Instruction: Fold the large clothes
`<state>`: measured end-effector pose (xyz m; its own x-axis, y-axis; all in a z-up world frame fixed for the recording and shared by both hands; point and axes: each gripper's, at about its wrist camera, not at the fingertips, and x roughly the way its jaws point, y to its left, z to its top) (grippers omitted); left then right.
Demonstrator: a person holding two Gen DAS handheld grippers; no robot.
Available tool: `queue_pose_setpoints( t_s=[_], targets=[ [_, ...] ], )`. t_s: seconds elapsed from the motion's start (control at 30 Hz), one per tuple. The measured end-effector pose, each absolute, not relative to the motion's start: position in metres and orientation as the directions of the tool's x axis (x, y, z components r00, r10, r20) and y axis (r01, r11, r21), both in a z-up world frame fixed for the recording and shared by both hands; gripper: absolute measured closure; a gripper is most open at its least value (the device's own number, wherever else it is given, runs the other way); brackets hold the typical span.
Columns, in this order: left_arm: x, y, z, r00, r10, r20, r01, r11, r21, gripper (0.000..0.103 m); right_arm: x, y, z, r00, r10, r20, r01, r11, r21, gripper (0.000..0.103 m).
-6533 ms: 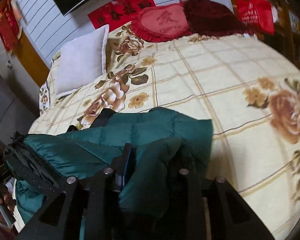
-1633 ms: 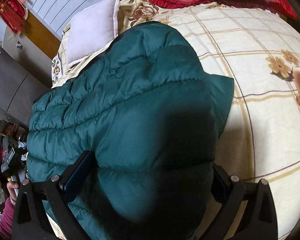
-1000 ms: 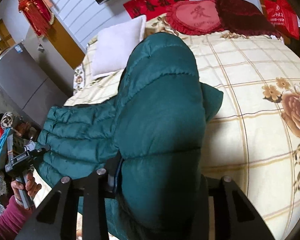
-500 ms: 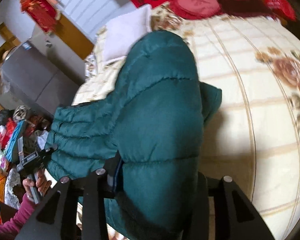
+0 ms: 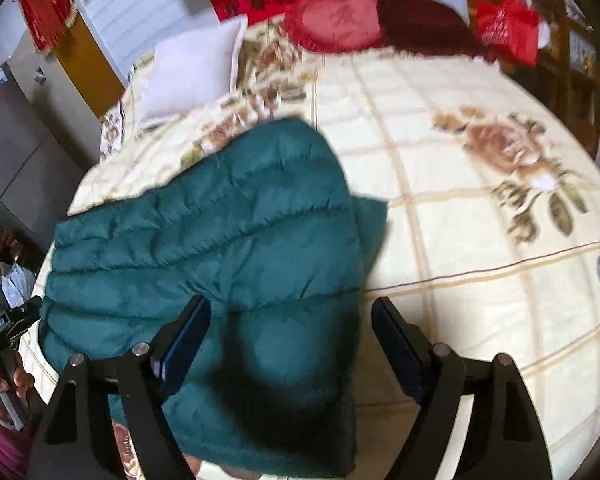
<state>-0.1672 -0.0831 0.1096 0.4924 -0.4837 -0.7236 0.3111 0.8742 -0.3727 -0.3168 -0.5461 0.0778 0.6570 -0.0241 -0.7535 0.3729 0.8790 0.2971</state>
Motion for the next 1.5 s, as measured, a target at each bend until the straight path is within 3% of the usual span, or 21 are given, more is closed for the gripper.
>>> queue_pose_setpoints(
  t_s=[0.23,0.97,1.5],
  targets=[
    [-0.202,-0.089,0.127,0.559,-0.431,-0.708,0.323,0.900,-0.293,0.040,-0.343,-0.514,0.105,0.695,-0.059,-0.716,0.336,0.908,0.251,0.018],
    [-0.286,-0.152,0.111,0.590,-0.334,-0.735,0.390,0.915,-0.103,0.040,-0.360,-0.388,0.086,0.712,-0.081,-0.697,0.250,0.958,0.144,0.012],
    [-0.312,-0.157,0.113,0.641,-0.290,-0.710,0.370,0.928,-0.045,0.040,-0.365,-0.361,0.086,0.718,-0.122,-0.685,0.237,0.969,0.076,0.009]
  ],
)
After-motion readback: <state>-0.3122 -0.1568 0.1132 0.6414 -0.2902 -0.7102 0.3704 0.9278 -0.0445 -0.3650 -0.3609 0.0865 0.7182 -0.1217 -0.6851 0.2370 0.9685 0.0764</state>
